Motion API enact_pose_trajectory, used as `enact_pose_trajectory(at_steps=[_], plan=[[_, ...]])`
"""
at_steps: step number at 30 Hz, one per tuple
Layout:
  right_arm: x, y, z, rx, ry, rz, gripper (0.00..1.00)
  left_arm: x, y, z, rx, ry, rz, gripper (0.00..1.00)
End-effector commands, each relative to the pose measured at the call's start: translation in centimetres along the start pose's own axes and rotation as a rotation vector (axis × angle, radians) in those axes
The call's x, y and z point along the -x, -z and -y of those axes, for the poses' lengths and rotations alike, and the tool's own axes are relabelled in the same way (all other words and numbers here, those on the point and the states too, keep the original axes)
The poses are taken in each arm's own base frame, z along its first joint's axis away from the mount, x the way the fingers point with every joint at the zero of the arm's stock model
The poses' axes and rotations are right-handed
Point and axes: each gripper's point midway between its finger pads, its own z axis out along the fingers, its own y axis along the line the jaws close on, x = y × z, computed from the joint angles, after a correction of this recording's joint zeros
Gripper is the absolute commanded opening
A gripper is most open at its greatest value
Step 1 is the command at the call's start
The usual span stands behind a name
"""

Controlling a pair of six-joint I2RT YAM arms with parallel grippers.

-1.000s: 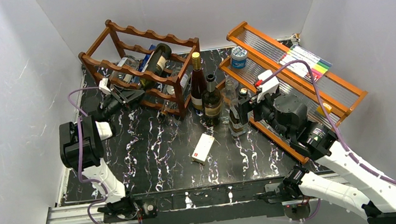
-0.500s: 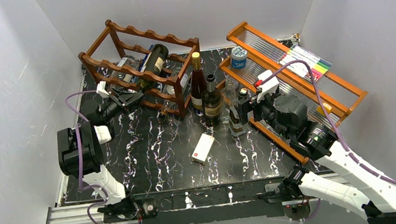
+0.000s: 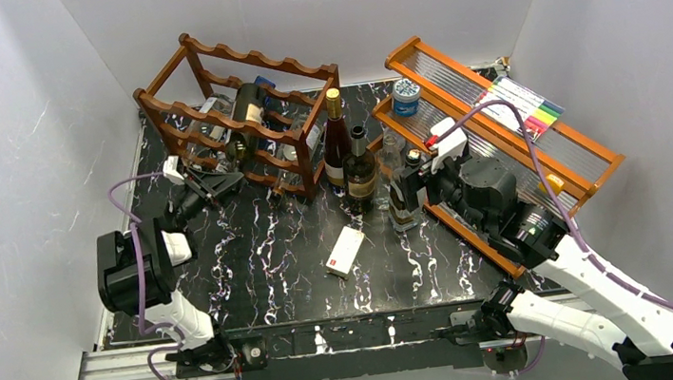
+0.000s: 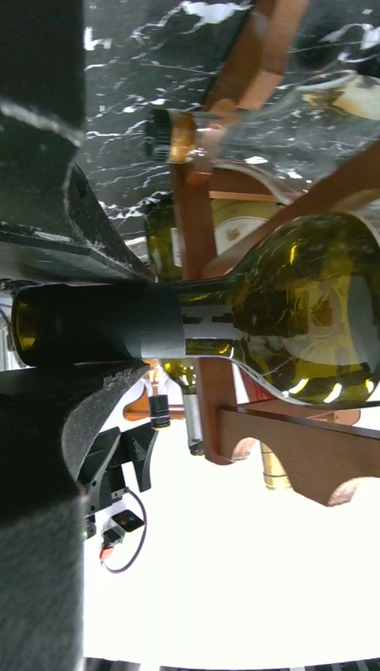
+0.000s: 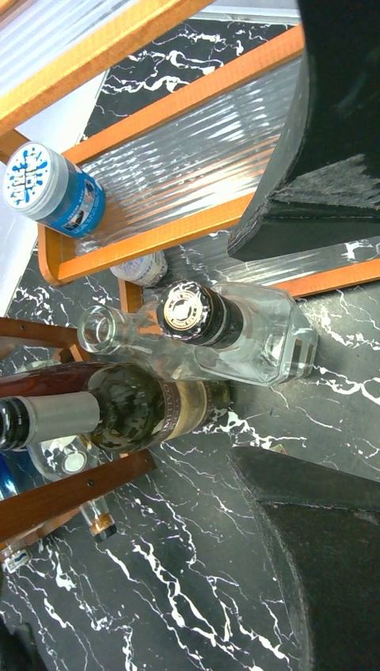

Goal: Take the wine bottle off the wine rack

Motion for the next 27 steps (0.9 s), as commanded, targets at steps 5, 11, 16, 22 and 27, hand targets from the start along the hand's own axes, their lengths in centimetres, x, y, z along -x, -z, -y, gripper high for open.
enact_pose_trajectory(at_steps=[5,11,16,22,27], plan=[[5.0,0.2,-0.1,0.019,0.002,0.131,0.98,-2.0,2.6,3.9,-0.035,-0.198,-0.024,0.00],[5.2,-0.4,-0.4,0.033,0.036,0.129,0.98,-3.1,3.5,4.6,-0.003,-0.194,-0.020,0.00],[5.8,-0.9,-0.8,0.052,0.063,0.133,0.98,-4.0,4.7,2.6,0.157,-0.171,0.005,0.00],[6.4,-1.2,-1.3,0.076,0.083,0.141,0.98,-4.8,6.4,2.5,0.262,-0.246,0.016,0.00],[7.0,-1.8,-2.0,0.108,0.103,0.137,0.98,-5.7,7.5,2.9,0.333,-0.309,0.016,0.00]])
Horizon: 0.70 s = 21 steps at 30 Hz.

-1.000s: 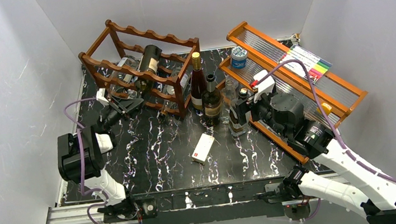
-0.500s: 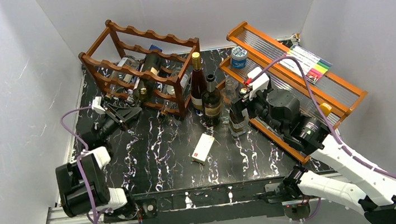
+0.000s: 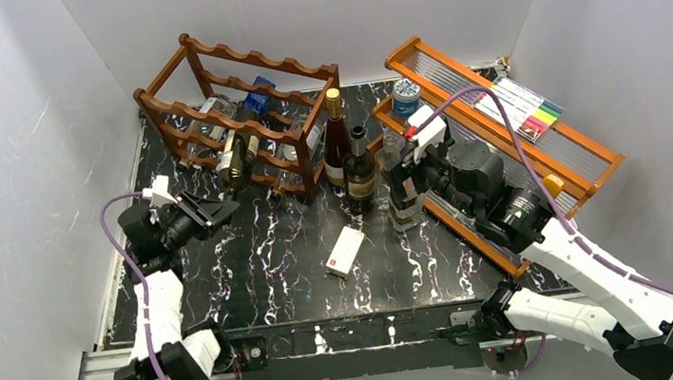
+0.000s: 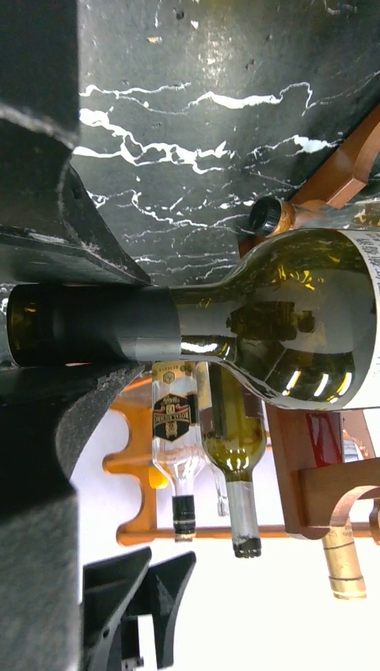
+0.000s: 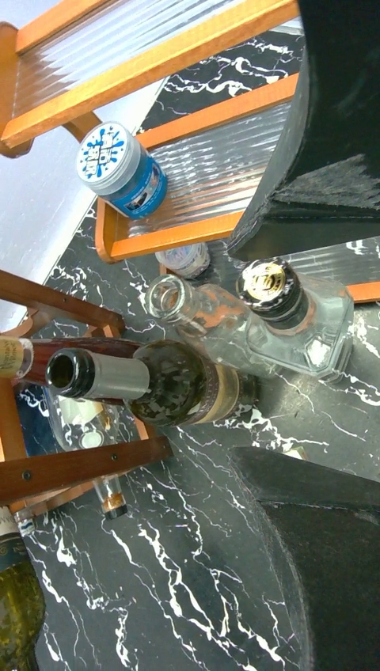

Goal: Take the wine bottle off the wine rack

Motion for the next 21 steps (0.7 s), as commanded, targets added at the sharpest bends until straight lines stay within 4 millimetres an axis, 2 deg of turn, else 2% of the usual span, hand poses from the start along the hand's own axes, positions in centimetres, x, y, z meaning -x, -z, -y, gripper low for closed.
enact_pose_trajectory(at_steps=[1,6,16,21], plan=[[4.2,-0.1,-0.2,0.031,0.010,0.110,0.98,-0.9,1.6,1.5,0.030,-0.134,-0.029,0.00],[4.3,-1.2,-1.1,0.081,0.046,0.092,0.98,-1.6,2.5,2.4,0.045,-0.173,-0.014,0.00],[7.9,-3.1,-2.3,0.148,0.093,0.109,0.98,-2.9,5.6,1.0,0.353,-0.131,0.011,0.00],[9.7,-4.4,-3.8,0.204,0.089,0.125,0.98,-2.5,7.5,1.0,0.470,-0.208,0.038,0.00]])
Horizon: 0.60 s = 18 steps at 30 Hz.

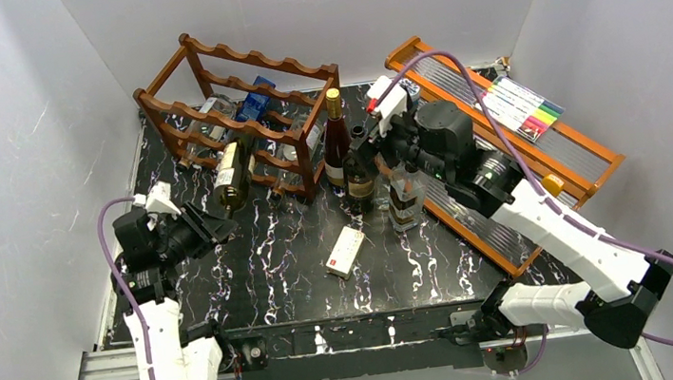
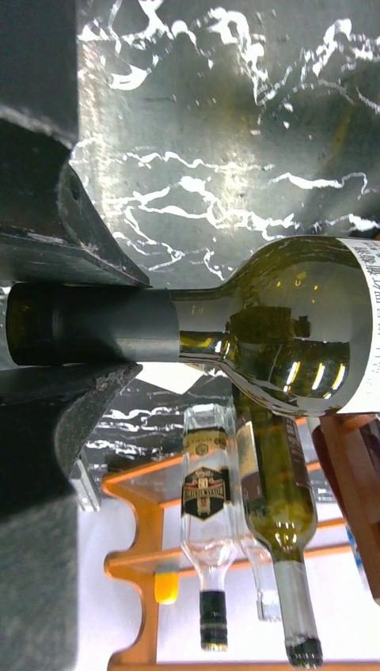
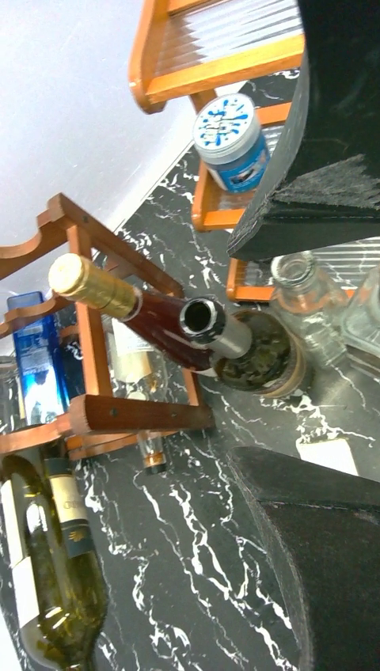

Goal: Take the wine bottle off the wine rack

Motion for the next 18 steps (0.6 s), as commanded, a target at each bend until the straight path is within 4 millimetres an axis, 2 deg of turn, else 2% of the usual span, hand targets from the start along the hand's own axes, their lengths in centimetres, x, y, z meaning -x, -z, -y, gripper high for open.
enact_pose_trajectory(at_steps=[1,4,8,14,18], plan=[[4.5,-0.6,-1.0,0.059,0.011,0.104,0.98,0.2,2.4,-1.8,0.205,-0.045,0.028,0.00],[5.3,-1.3,-2.3,0.097,0.031,0.118,0.98,0.7,3.4,-1.8,0.246,-0.129,0.060,0.00],[5.9,-2.5,-4.8,0.150,0.058,0.117,0.98,0.9,4.0,-0.5,0.204,-0.210,0.071,0.00],[6.2,-4.3,-10.0,0.228,0.114,0.113,0.98,1.4,4.9,0.1,0.224,-0.264,0.088,0.00],[5.6,-5.8,-13.4,0.299,0.143,0.115,0.98,1.3,5.1,0.1,0.236,-0.269,0.078,0.00]])
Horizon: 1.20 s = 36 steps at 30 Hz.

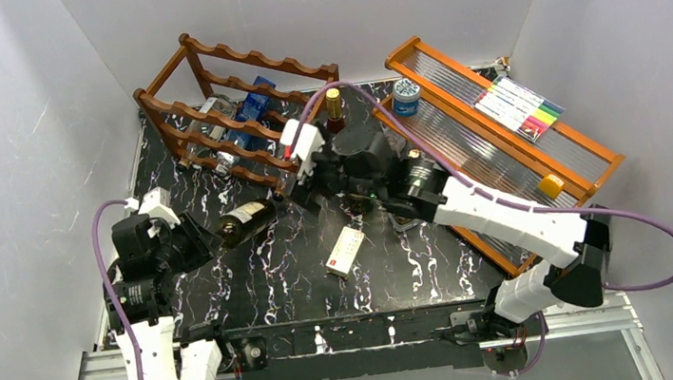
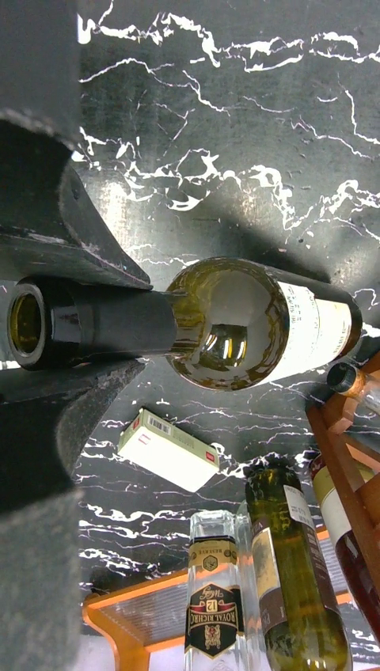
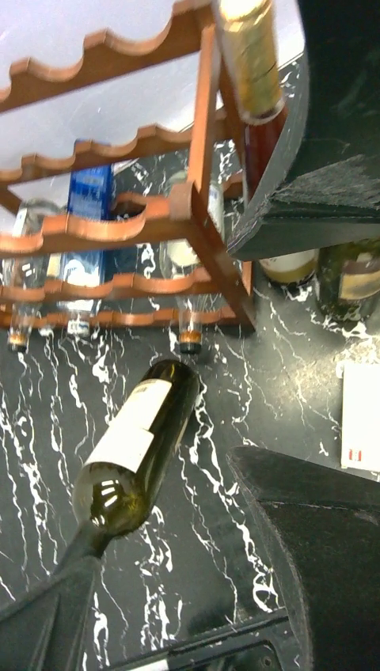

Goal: Take the wine bottle off the wine rack

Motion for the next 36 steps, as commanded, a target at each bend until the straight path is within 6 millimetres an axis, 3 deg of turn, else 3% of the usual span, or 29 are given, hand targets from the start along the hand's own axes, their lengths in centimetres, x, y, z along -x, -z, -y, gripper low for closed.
enact_pose_trajectory(at_steps=[1,9,16,20,27,31,36], plan=[[3.6,-1.5,-1.7,0.029,0.048,0.121,0.98,2.1,1.3,1.2,-0.028,-0.064,0.072,0.00],[2.6,-6.9,-8.5,0.231,0.113,0.215,0.98,2.6,2.1,2.5,-0.060,-0.144,0.035,0.00],[0.7,-10.4,-12.2,0.347,0.176,0.282,0.98,3.7,2.9,3.4,-0.060,-0.204,0.029,0.00],[-1.6,-12.1,-14.1,0.410,0.147,0.272,0.98,4.0,3.0,3.7,-0.049,-0.241,0.021,0.00],[-2.6,-14.5,-15.4,0.416,0.071,0.311,0.98,4.6,3.0,5.0,-0.096,-0.273,0.015,0.00],[-3.1,-16.2,-15.0,0.349,0.049,0.294,0.98,4.5,2.9,5.4,-0.116,-0.292,0.011,0.00],[-3.8,-17.3,-14.1,0.275,0.002,0.284,0.98,4.6,3.1,5.7,-0.129,-0.304,0.020,0.09]])
